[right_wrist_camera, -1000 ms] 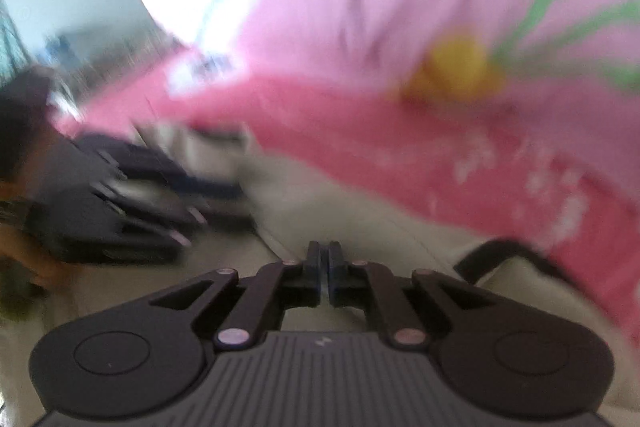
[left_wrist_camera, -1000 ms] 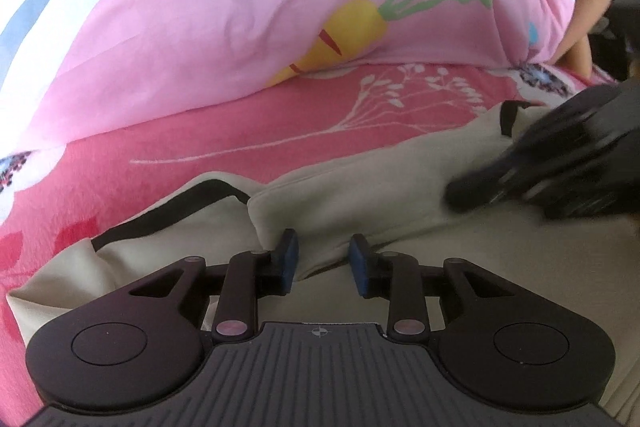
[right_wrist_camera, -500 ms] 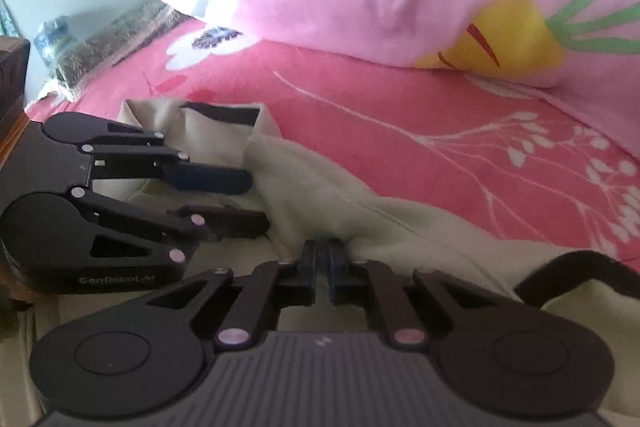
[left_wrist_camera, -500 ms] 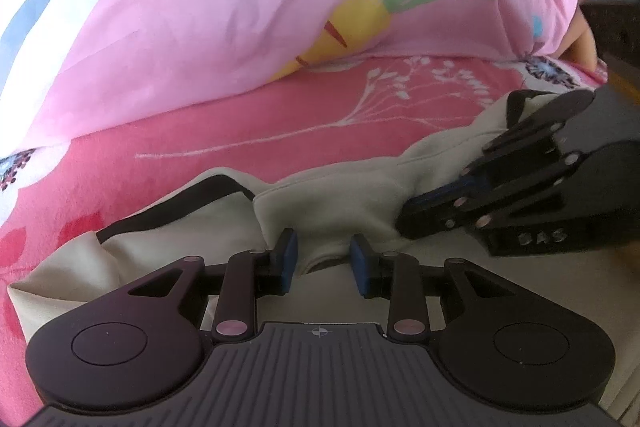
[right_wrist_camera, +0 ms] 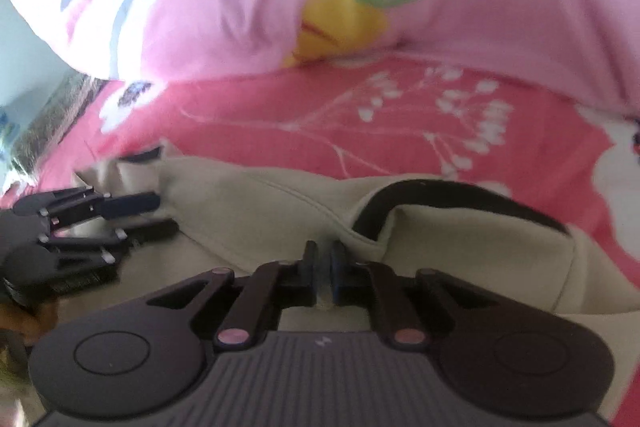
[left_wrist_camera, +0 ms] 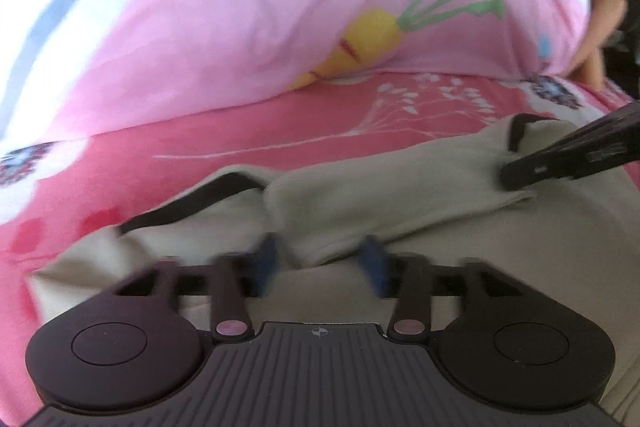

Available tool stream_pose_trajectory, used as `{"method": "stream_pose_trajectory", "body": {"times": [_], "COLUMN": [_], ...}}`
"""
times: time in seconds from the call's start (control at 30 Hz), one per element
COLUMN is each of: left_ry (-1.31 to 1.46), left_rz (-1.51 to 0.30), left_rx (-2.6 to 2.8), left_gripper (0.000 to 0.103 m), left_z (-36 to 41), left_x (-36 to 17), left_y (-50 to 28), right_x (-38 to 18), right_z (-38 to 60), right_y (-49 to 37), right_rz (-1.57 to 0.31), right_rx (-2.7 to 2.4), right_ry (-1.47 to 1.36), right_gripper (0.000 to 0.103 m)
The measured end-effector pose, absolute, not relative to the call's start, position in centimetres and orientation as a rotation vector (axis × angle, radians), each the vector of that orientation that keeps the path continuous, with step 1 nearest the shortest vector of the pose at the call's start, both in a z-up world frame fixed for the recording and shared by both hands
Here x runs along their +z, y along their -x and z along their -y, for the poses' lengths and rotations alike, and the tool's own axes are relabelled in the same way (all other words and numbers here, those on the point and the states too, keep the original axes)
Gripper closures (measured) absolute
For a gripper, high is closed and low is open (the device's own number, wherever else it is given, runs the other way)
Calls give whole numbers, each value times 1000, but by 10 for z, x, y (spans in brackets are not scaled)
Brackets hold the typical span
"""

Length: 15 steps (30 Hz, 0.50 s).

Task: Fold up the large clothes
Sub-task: 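Open both tools and lift them away from the folded sweatshirt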

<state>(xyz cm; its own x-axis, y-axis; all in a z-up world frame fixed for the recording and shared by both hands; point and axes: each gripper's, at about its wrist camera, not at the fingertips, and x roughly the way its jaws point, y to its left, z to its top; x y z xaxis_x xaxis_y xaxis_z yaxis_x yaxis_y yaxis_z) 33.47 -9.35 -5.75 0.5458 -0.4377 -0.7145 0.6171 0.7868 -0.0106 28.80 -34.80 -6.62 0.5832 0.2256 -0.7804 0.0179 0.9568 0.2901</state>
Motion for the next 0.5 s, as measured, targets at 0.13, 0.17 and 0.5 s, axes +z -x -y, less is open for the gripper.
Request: {"method": "stream_pose_trajectory", "body": {"times": [0.13,0.17,0.5], "left_ry": [-194,-180,-123], "left_rz": [-742,-736,-707], "left_rx": [-595,-580,-401], "left_gripper": [0,0,0], "left_z": [65,56,-33], "left_x": [-27,-18,20], "left_y": [-315,-307,-215], "right_x": [-24,-14,40], "right_z": [341,341,344], "right_y": [-246,-233,-85], "right_rz": [-864,-854,-724], "right_rx": [83,89,107], "right_ry": [-170,-173,-260], "right_gripper": [0,0,0]}}
